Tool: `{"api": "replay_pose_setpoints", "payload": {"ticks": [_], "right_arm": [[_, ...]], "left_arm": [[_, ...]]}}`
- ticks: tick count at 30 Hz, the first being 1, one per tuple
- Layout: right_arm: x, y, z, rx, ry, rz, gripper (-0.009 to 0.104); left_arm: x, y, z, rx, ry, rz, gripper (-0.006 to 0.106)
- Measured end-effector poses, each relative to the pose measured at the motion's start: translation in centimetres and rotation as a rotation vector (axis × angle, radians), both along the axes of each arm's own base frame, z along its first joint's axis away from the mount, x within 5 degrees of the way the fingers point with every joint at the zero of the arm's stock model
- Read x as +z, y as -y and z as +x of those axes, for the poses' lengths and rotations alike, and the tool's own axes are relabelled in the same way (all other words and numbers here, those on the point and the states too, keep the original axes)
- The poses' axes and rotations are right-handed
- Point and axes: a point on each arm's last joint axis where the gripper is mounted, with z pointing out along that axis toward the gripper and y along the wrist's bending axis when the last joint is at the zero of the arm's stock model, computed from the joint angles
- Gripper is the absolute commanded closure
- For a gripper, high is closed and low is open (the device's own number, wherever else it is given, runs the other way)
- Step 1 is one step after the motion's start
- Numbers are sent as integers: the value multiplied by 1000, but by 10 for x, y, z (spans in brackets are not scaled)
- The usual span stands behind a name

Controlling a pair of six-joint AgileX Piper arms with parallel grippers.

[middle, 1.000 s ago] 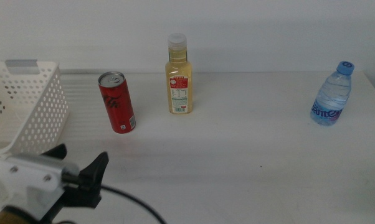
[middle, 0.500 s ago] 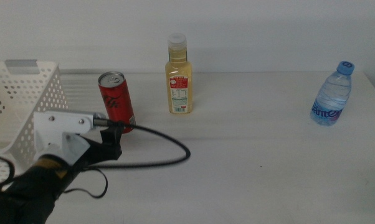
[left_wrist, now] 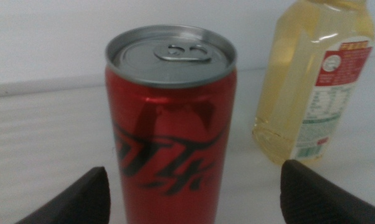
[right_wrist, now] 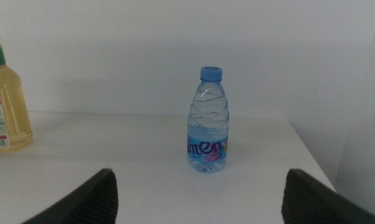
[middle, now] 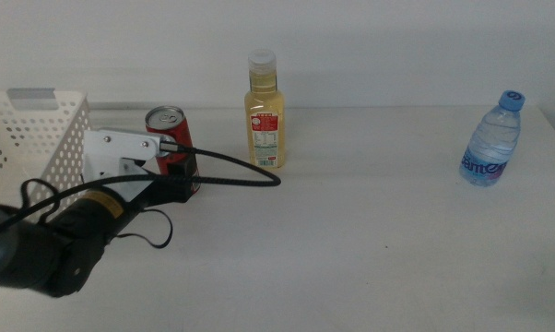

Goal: Use arms to grab the bottles and put them into the dustbin to the left of the table.

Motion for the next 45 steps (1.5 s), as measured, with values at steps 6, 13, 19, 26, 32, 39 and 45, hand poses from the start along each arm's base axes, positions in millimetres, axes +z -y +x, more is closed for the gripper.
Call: {"api": "replay_pose_setpoints", "payload": {"ticks": [6,13,19,26,32,39,45], "right_arm": [[0,0,0,0,0,0,23],[0,0,0,0,0,0,23],[0,0,0,0,0,0,23],[0,0,0,0,0,0,23],[0,0,0,0,0,0,23],[0,0,0,0,0,0,23],[0,0,0,0,0,0,23]], "left_arm": [[-13,5,22,4,-18,-16,10],[-24,7,40,17,-22,-23,10],[-31,10,54,25,-12,-30,10],[-35,10,57,26,40,-50,20],[-42,10,58,29,79,-66,55],[-41,9,58,40,76,-75,106],[-22,6,46,49,-56,-37,106]]}}
